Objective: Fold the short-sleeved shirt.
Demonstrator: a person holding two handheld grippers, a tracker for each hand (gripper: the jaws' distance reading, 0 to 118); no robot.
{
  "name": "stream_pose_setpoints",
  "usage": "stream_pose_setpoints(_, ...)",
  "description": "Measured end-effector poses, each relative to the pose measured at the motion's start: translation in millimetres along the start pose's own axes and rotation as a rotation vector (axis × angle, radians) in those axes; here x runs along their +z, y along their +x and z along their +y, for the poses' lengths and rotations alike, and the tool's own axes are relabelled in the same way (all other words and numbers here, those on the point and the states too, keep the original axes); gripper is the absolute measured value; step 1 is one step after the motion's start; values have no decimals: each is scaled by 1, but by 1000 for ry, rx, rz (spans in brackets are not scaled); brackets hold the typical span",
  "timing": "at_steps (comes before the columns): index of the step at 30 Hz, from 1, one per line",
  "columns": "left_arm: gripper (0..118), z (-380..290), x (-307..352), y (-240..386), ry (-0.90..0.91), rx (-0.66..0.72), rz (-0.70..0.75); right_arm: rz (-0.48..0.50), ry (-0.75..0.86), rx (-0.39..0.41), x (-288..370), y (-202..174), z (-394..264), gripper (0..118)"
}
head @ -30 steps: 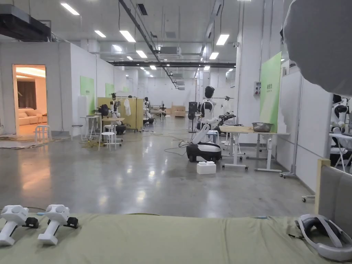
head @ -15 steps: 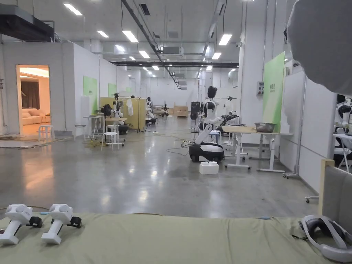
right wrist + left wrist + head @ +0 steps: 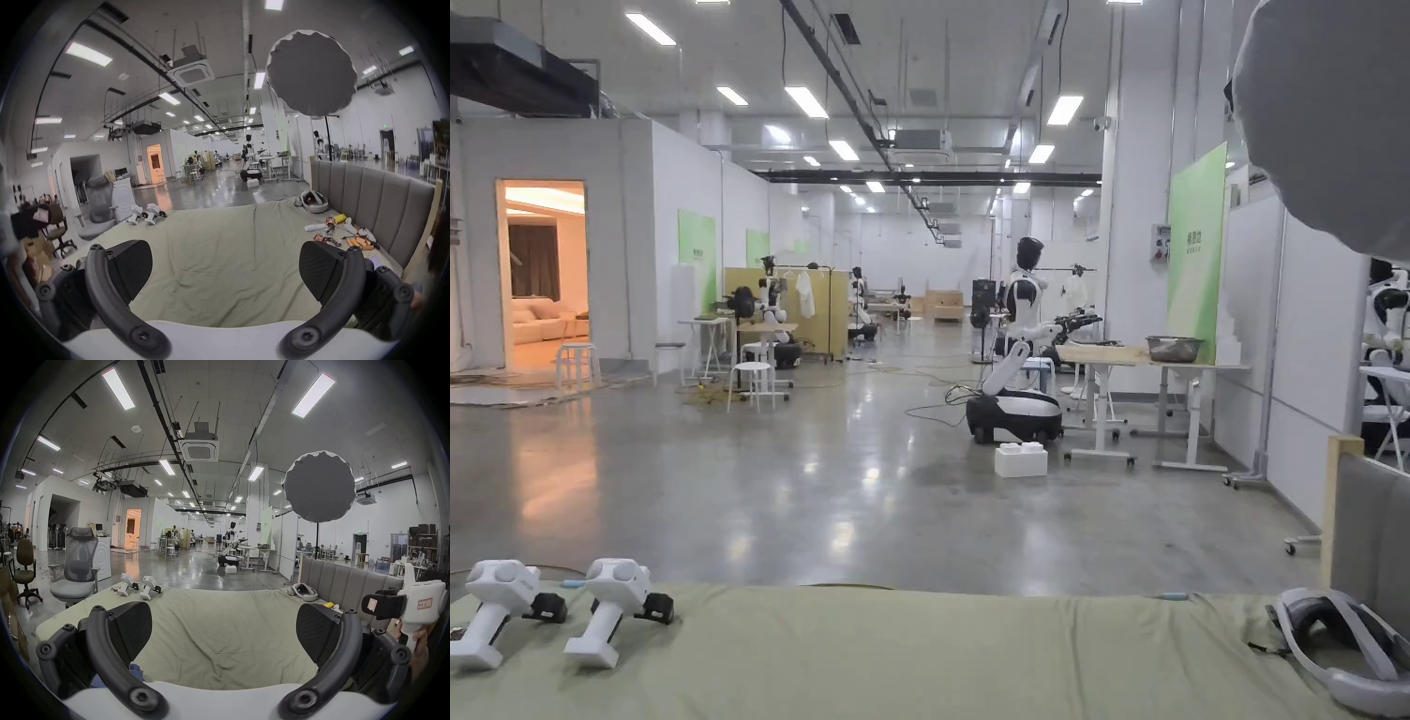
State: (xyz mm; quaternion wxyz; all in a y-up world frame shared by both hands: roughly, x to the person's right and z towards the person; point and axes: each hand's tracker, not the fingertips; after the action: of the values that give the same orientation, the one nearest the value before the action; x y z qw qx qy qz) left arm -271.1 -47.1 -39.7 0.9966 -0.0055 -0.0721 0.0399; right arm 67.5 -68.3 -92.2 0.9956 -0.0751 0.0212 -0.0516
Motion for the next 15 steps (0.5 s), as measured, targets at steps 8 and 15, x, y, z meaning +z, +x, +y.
stream_pose_setpoints(8,118,0,1,0,-2,1,2,58,55,-31,6,3,1,118)
stream_pose_setpoints(15,118,0,-1,0,-5,6,-2,17,60,-9,4,5,0,118)
